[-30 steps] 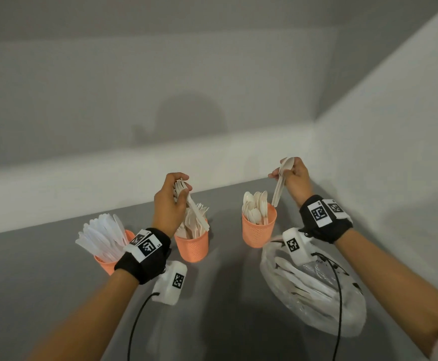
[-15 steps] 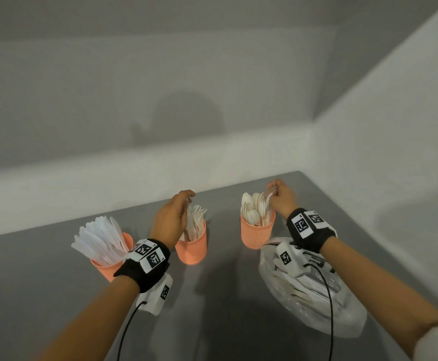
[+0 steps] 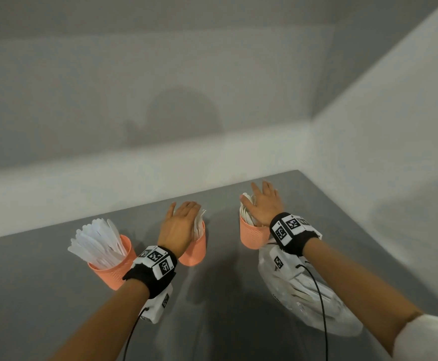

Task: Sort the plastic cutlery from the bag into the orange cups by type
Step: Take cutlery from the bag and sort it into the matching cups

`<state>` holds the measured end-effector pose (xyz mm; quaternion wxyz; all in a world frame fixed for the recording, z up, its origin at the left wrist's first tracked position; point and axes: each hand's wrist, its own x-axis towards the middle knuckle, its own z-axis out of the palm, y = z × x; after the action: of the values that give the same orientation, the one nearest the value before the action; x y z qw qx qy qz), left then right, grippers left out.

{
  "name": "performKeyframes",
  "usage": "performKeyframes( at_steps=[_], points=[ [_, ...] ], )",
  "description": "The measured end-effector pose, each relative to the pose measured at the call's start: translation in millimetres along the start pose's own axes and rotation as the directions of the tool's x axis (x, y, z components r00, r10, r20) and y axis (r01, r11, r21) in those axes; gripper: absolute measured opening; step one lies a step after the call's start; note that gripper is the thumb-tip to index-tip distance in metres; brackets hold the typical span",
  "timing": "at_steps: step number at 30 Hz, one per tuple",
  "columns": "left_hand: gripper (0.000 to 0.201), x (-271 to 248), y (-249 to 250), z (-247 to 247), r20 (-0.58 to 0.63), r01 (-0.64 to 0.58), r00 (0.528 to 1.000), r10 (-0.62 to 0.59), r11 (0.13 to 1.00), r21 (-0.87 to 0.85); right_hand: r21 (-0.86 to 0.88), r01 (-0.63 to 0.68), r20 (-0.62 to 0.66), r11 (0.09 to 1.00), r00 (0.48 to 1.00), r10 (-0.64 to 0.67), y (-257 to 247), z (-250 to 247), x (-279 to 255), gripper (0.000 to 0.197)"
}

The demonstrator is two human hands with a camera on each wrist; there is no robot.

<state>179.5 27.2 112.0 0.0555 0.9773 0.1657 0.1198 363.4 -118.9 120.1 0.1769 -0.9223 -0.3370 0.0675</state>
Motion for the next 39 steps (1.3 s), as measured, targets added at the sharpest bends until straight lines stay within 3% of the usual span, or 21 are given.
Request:
performKeyframes(
  at_steps=[2,4,7,9,12,15,19,23,25,28,31,35,36,39],
  points=[
    [0.062,0.2,0.7,2.9,0.004,0.017,1.0,-0.017,1.0,0.015,-0.035,0.002,0.026,0.999,1.0,-0.001,0.9,3.8,2.0,0.071],
    [0.074,-3.3,3.8,9.0,0.029,0.04,0.999,-0.041,0.999,0.035,-0.133,0.026,0.062,0.991,0.998,-0.018,2.0,9.1,3.1,0.076],
    [0.093,-8.9,5.4,15.0,0.167,0.095,0.98,-0.107,0.992,0.081,-0.255,0.079,0.095,0.964,0.994,-0.056,1.3,15.6,6.7,0.08],
    [0.096,-8.5,6.1,14.9,0.195,0.101,0.973,-0.121,0.989,0.112,-0.251,0.085,0.104,0.964,0.993,-0.061,0.5,15.5,8.9,0.078],
    [0.084,-8.7,4.9,14.3,0.208,0.087,0.971,-0.12,0.983,0.162,-0.245,0.094,0.094,0.965,0.993,-0.073,1.1,14.4,9.1,0.073],
    [0.097,-6.5,6.0,12.4,0.234,0.113,0.962,-0.144,0.984,0.139,-0.254,0.09,0.114,0.963,0.991,-0.063,0.4,10.8,10.7,0.072],
    [0.09,-3.3,15.7,9.0,0.164,0.14,0.975,-0.151,0.987,0.075,-0.118,0.034,0.119,0.992,0.993,-0.02,-5.5,-5.6,10.9,0.069],
    [0.09,2.4,35.4,5.7,-0.012,0.022,1.0,-0.024,0.988,-0.151,0.175,0.095,0.029,0.98,0.994,-0.101,-10.0,-30.9,-4.2,0.058],
    [0.08,7.6,50.4,2.8,-0.076,-0.038,0.997,0.015,0.949,-0.314,0.368,0.115,-0.005,0.923,0.993,-0.121,-10.4,-42.8,-15.1,0.043],
    [0.049,12.7,74.1,2.6,-0.112,-0.092,0.993,0.042,0.866,-0.492,0.42,0.121,0.02,0.899,0.99,-0.143,-5.4,-53.4,-33.9,0.024],
    [0.022,13.6,92.7,11.4,-0.056,-0.115,0.993,0.103,0.769,-0.628,0.37,0.041,0.242,0.928,0.96,-0.139,6.9,-55.5,-64.1,0.023],
    [0.004,7.1,114.3,31.3,0.065,-0.091,0.982,0.176,0.75,-0.655,0.197,-0.128,0.559,0.972,0.829,-0.004,34.5,-40.9,-104.8,0.024],
    [0.005,4.9,118.8,36.0,0.11,-0.082,0.974,0.199,0.758,-0.647,0.092,-0.129,0.577,0.987,0.815,0.052,42.7,-34.7,-110.4,0.024],
    [0.023,-1.3,129.8,51.2,0.303,-0.047,0.922,0.239,0.85,-0.525,-0.236,-0.038,0.514,0.971,0.843,0.158,66.6,-12.6,-116.8,0.032]
  ],
)
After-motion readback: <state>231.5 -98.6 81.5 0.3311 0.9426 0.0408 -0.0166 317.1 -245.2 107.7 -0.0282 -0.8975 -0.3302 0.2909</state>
